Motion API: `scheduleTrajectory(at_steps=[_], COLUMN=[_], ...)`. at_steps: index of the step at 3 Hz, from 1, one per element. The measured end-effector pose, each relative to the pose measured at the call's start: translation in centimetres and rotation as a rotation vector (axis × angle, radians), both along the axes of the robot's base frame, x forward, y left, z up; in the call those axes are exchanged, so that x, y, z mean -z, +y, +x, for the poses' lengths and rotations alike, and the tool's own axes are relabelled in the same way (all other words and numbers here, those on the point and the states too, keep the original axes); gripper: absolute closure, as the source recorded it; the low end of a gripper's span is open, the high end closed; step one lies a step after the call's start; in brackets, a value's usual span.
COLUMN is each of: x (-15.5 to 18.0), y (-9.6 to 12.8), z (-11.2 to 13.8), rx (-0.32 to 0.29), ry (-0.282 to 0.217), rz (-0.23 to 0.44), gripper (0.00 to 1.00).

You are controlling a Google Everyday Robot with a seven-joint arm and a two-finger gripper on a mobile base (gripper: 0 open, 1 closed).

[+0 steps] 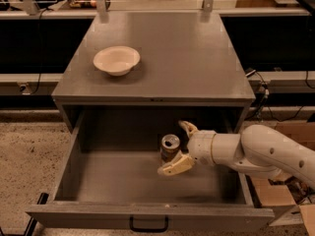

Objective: Pick orange can from top drawer and place on counter

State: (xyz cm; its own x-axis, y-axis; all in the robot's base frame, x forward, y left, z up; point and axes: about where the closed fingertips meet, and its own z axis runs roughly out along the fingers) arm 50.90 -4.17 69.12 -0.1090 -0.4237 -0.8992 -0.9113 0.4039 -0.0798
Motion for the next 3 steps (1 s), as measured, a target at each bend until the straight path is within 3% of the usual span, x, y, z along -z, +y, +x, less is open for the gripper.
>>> scheduleTrajectory(at_steps=[1, 2, 3], x=[1.2, 1.4, -0.2], y=[0.1, 0.0, 0.2], z=[0.8, 1.2, 0.6], rx=[0.013, 0.021, -0.009], ry=[0.025, 0.038, 0.012], rz=[0.037, 0.107, 0.187], gripper=[0.15, 0.39, 0.63])
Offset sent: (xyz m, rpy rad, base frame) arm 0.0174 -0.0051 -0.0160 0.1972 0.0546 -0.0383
